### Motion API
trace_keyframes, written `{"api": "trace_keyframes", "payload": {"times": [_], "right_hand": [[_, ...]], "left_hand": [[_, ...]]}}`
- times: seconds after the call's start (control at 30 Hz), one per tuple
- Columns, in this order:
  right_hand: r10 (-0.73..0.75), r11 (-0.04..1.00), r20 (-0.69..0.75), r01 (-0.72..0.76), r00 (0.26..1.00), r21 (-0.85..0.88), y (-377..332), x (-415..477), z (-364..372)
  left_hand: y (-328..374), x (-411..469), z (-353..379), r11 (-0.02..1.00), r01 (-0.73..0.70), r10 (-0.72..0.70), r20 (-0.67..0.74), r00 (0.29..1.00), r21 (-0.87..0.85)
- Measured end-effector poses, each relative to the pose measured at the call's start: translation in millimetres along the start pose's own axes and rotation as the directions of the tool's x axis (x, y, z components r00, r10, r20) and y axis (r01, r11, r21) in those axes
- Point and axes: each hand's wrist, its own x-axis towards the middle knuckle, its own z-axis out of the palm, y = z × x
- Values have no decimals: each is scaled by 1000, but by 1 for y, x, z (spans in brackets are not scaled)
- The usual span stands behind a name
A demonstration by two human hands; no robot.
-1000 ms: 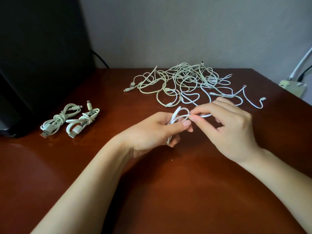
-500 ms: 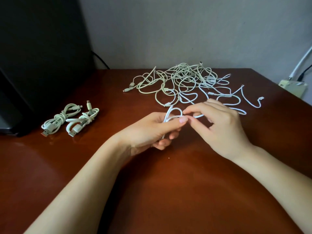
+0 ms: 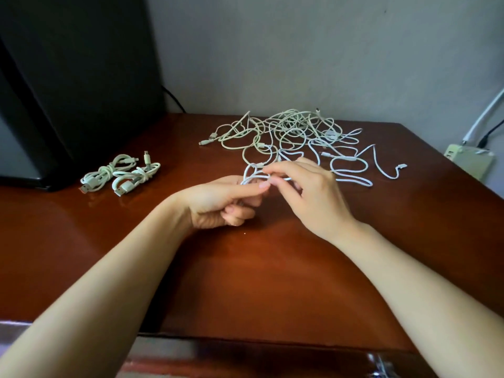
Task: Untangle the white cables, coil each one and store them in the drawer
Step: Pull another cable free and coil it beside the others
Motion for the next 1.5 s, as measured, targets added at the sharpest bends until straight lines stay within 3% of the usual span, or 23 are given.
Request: {"api": "trace_keyframes", "payload": {"times": [0.3, 0.47, 0.57, 0.7, 0.9, 1.03, 1.17, 1.27, 1.37, 1.5], "right_hand": [[-128, 992, -33, 128, 991, 11, 2, 3, 1], [-103, 995, -55, 103, 993, 12, -4, 6, 0], [-21, 997, 33, 19, 999, 71, -8, 6, -4], [120, 969, 295, -177, 948, 174, -12, 6, -13], [121, 844, 529, -368, 840, 390, -11, 9, -24], [98, 782, 574, -419, 813, 460, -14, 13, -29], [155, 790, 505, -413, 849, 452, -13, 12, -27], [205, 829, 446, -397, 871, 394, -9, 11, -25], [249, 858, 362, -378, 898, 349, -5, 10, -24], [218, 920, 326, -305, 920, 246, -4, 6, -19]], "left_hand": [[-2, -3, -2, 1000, 12, -11, 19, 1000, -2], [-6, -4, -2, 997, 2, 2, 53, 999, -80], [-6, -5, -3, 996, 30, -20, 111, 994, -85], [-8, -8, -6, 995, 85, -71, 229, 971, -53], [-7, -10, -9, 989, 149, -143, 378, 915, 13], [-7, -10, -10, 989, 130, -145, 428, 892, 63], [-7, -11, -7, 998, 47, -56, 301, 952, 35], [-5, -6, -1, 997, -61, 58, 63, 996, 41], [-4, 0, 3, 991, -105, 116, -153, 981, 77], [-7, 3, 6, 980, -121, 165, -300, 940, 160]]}}
